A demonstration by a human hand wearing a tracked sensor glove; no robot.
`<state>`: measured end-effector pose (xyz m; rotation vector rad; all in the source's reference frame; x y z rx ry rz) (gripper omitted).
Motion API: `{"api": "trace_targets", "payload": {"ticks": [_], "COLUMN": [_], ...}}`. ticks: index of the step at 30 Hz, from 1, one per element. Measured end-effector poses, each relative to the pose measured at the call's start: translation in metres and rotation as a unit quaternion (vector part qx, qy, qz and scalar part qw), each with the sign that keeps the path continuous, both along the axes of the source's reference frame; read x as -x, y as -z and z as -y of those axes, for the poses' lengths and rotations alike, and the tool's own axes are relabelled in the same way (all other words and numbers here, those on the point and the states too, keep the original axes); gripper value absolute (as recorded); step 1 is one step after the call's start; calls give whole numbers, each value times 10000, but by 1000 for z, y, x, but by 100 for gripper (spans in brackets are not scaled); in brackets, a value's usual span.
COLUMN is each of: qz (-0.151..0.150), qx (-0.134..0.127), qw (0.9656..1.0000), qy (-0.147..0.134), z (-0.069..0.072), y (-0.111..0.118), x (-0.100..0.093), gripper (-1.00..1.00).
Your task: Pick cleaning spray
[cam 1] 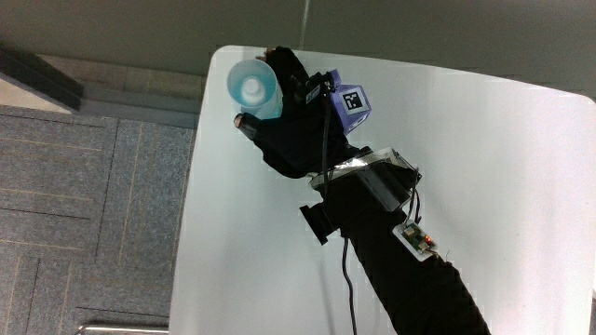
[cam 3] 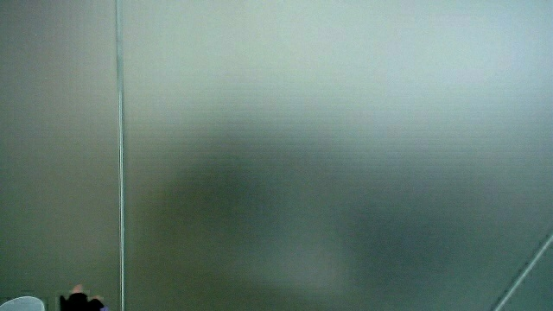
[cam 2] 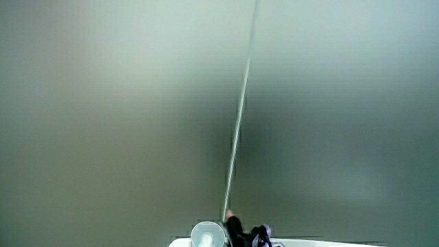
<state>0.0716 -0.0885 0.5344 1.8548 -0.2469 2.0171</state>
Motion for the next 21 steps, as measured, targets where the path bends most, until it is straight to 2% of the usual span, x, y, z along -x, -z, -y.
{"api": "trace_targets", "payload": {"ticks": [1, 4, 5, 7, 8, 10, 12, 14, 16, 17, 19, 21], "qz": [21, -16, 38, 65, 89, 15, -2, 134, 97, 89, 134, 129], "qx": [20, -34, 60, 52, 37, -110, -126, -162, -303, -236, -379, -335], "qw": [10000, 10000, 10000, 9998, 9998, 9999, 9999, 9997, 9994, 9996, 9991, 9992], "qy": [-22, -66, -69, -161, -146, -127, -95, -106, -155, -103, -145, -163], "z": [0, 2, 0, 1, 1, 3, 4, 4, 7, 7, 9, 10], "y": [5, 3, 8, 0, 4, 6, 9, 12, 9, 16, 18, 25], "x": [0, -2, -2, -7, -7, -8, -9, -10, -14, -14, -17, -20], "gripper": [100, 100, 100, 100, 100, 100, 100, 100, 100, 100, 100, 100]}}
